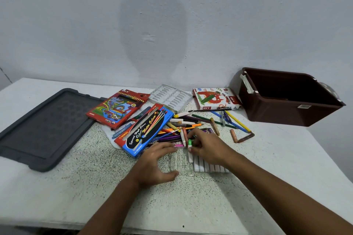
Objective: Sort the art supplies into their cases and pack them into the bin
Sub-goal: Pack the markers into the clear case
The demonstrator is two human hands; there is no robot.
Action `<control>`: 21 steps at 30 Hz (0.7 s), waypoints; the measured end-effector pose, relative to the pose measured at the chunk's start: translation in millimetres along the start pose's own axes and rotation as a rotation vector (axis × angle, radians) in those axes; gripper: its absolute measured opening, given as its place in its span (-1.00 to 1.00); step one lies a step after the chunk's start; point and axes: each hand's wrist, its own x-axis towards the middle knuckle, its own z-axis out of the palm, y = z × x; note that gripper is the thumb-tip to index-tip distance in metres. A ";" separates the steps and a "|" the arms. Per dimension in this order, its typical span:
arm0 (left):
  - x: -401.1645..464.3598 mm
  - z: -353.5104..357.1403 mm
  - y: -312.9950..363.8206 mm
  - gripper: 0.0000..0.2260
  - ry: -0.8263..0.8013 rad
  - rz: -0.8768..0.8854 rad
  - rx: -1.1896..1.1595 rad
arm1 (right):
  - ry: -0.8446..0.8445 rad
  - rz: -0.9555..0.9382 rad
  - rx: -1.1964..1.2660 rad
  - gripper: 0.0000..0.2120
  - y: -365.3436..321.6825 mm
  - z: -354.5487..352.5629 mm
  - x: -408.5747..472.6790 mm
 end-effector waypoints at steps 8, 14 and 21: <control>0.5 -0.3 1.5 -0.43 0.006 0.011 0.006 | -0.014 -0.002 -0.079 -0.56 3.0 0.5 -0.7; 0.5 -0.1 1.3 -0.42 -0.001 -0.016 0.006 | -0.053 0.005 -0.110 -0.53 5.1 0.5 -0.6; 1.4 -0.1 2.2 -0.42 -0.007 -0.031 0.006 | -0.047 -0.010 -0.099 -0.68 6.3 1.8 -0.3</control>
